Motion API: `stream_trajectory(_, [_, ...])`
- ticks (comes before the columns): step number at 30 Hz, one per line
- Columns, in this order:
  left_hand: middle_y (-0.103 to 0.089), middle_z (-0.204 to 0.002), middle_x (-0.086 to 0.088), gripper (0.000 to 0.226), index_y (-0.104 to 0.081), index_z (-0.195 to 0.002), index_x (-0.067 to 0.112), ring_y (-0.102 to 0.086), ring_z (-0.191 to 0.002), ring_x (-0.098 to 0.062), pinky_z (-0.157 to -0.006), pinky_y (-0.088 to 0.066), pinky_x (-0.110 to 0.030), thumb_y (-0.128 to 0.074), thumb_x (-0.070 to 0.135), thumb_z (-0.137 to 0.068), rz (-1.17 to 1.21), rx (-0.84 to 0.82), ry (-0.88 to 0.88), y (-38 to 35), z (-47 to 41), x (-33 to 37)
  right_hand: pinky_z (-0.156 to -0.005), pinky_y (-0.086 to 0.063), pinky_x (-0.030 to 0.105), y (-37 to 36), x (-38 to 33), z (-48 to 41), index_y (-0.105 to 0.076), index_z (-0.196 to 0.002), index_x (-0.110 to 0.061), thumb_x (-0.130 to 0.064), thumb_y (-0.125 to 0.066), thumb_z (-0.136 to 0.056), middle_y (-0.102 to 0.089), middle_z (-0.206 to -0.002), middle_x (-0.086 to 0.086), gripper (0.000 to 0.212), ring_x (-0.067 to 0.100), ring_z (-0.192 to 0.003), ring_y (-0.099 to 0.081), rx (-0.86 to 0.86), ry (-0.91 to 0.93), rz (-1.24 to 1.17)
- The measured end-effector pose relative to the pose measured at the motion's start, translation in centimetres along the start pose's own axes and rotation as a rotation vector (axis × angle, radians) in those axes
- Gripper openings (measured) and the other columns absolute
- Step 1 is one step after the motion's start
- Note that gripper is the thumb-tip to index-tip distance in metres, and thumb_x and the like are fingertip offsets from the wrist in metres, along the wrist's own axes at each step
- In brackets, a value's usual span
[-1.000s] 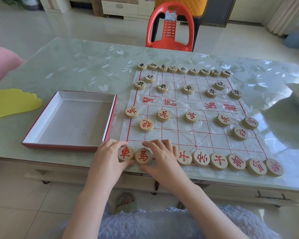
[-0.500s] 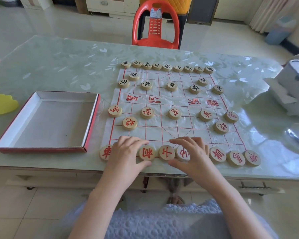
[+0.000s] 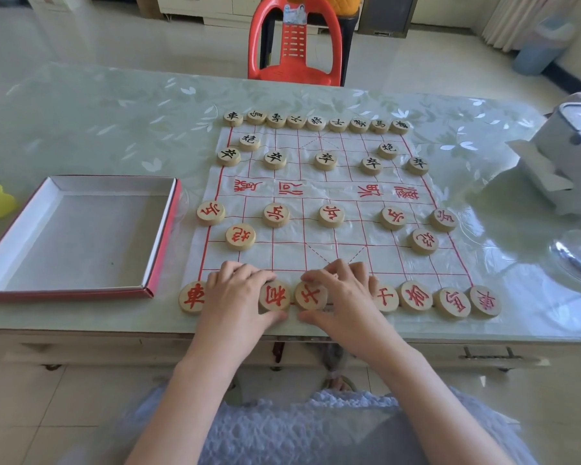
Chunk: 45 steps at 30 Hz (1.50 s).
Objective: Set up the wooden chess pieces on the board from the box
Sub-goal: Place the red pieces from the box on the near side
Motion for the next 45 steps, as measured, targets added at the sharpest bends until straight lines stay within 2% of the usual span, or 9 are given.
stream_trajectory(3, [-0.049, -0.124, 0.015, 0.06, -0.044, -0.131, 0.034, -0.029, -0.122, -0.01, -0.098, -0.022, -0.025, -0.063, 0.051, -0.077, 0.01, -0.009, 0.003, -0.1, -0.1, 0.0, -0.078, -0.008, 0.025, 0.0, 0.2, 0.6, -0.031, -0.139, -0.041, -0.032, -0.058, -0.085, -0.033, -0.126, -0.012, 0.061, 0.014, -0.116, -0.021, -0.108, 0.052, -0.038])
stream_trajectory(5, [-0.047, -0.125, 0.015, 0.063, -0.04, -0.135, 0.036, -0.029, -0.123, -0.011, -0.099, -0.022, -0.026, -0.064, 0.049, -0.078, 0.01, -0.019, -0.006, -0.1, 0.0, 0.0, -0.078, -0.008, 0.023, 0.4, 0.4, 0.9, -0.023, -0.141, -0.043, -0.037, -0.06, -0.082, -0.03, -0.13, -0.015, 0.07, 0.011, -0.116, -0.018, -0.104, 0.053, -0.064])
stream_trajectory(8, [-0.042, -0.131, 0.018, 0.064, -0.035, -0.137, 0.039, -0.025, -0.124, -0.01, -0.099, -0.019, -0.026, -0.064, 0.042, -0.08, 0.013, -0.034, -0.053, 0.0, 0.1, -0.1, -0.08, -0.006, 0.021, 0.8, 0.4, 0.8, -0.028, -0.138, -0.041, -0.055, -0.062, -0.075, -0.029, -0.127, -0.015, 0.073, 0.01, -0.116, -0.015, -0.019, 0.056, -0.001])
stream_trajectory(13, [-0.044, -0.131, 0.024, 0.055, -0.041, -0.133, 0.042, -0.026, -0.125, -0.007, -0.083, -0.011, -0.021, -0.063, 0.03, -0.083, 0.02, -0.069, -0.135, -0.1, 0.2, 0.3, -0.079, -0.008, 0.023, 0.4, -0.3, 0.5, -0.038, -0.132, -0.034, -0.049, -0.059, -0.08, -0.038, -0.124, -0.016, 0.058, 0.013, -0.119, -0.019, -0.013, 0.1, 0.042])
stream_trajectory(20, [-0.056, -0.107, 0.011, 0.059, -0.06, -0.109, 0.033, -0.037, -0.112, -0.016, -0.085, -0.02, -0.028, -0.066, 0.067, -0.061, -0.053, 0.083, 0.021, -0.3, -0.4, 0.3, -0.08, -0.011, 0.026, 0.3, -0.1, 0.4, -0.041, -0.132, -0.03, -0.039, -0.06, -0.082, -0.046, -0.122, -0.014, 0.054, 0.015, -0.121, -0.024, 0.03, 0.08, -0.012])
stream_trajectory(26, [-0.034, -0.138, 0.021, 0.075, -0.029, -0.138, 0.041, -0.016, -0.13, -0.006, -0.095, -0.011, -0.028, -0.063, 0.057, -0.073, -0.015, -0.06, -0.077, -0.3, 0.1, 0.5, -0.08, -0.008, 0.022, 0.6, -0.2, 0.5, -0.037, -0.135, -0.031, -0.045, -0.06, -0.082, -0.042, -0.125, -0.014, 0.059, 0.011, -0.118, -0.019, 0.038, 0.09, -0.008])
stream_trajectory(30, [-0.039, -0.131, 0.028, 0.056, -0.037, -0.133, 0.045, -0.016, -0.122, 0.002, -0.086, -0.009, -0.021, -0.061, 0.031, -0.085, 0.025, -0.104, -0.157, 0.1, 0.4, 0.2, -0.08, -0.009, 0.024, 0.4, -0.2, 0.4, -0.039, -0.133, -0.03, -0.043, -0.06, -0.082, -0.044, -0.124, -0.015, 0.057, 0.012, -0.12, -0.022, 0.044, 0.094, -0.001])
stream_trajectory(38, [-0.048, -0.117, 0.017, 0.069, -0.051, -0.124, 0.039, -0.03, -0.119, -0.012, -0.088, -0.016, -0.027, -0.065, 0.067, -0.062, -0.056, 0.007, -0.021, -0.1, -0.1, -0.4, -0.078, -0.007, 0.021, 0.4, -0.2, 0.3, -0.04, -0.133, -0.031, -0.04, -0.062, -0.081, -0.041, -0.127, -0.014, 0.058, 0.012, -0.118, -0.022, 0.034, 0.057, -0.046])
stream_trajectory(45, [-0.045, -0.128, 0.024, 0.062, -0.042, -0.131, 0.043, -0.027, -0.124, -0.005, -0.088, -0.013, -0.025, -0.067, 0.048, -0.075, 0.014, -0.073, -0.091, -0.3, 0.0, -0.3, -0.08, -0.006, 0.022, 0.5, 0.6, 0.6, -0.049, -0.121, -0.03, -0.054, -0.067, -0.071, -0.033, -0.125, -0.01, 0.058, 0.014, -0.116, -0.019, 0.063, -0.005, 0.034])
Point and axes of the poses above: each hand's wrist, its own z-axis away from the middle knuckle, its own y-axis out of the back of the hand, x = y × z, the point moved 4 cm from there along -z, towards the middle knuckle
